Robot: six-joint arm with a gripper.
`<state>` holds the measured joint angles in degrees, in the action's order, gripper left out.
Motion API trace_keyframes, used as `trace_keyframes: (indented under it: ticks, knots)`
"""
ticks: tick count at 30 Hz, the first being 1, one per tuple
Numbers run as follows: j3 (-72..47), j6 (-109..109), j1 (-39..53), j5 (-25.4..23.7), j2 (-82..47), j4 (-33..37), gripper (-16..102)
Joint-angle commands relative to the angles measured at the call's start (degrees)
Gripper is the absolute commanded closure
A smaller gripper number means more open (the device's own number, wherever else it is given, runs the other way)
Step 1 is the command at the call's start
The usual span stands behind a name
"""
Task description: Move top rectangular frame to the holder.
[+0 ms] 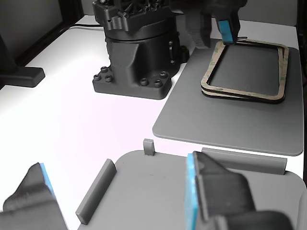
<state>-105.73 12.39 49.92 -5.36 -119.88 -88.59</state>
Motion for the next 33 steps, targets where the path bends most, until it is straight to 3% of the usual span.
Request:
trace_keyframes:
  ticks: [1, 5, 9, 13, 18, 24, 33]
  knots:
    - [1.0, -0.1, 4.3, -0.5, -0.5, 0.1, -12]
    - [-0.1, -2.1, 8.7, 0.3, 1.5, 0.0, -14]
    - [-2.3, -4.5, 12.3, 0.4, 3.6, 2.3, -9]
    - [-2.6, -3.0, 14.4, 1.7, 7.8, 2.9, -13]
    - [-3.7, -4.9, 17.2, 0.4, 11.2, 5.0, -1]
    - [-2.8, -3.3, 17.4, 5.6, 17.4, 8.3, -14]
    - [-0.2, -2.2, 18.4, 6.8, 20.4, 6.6, -14]
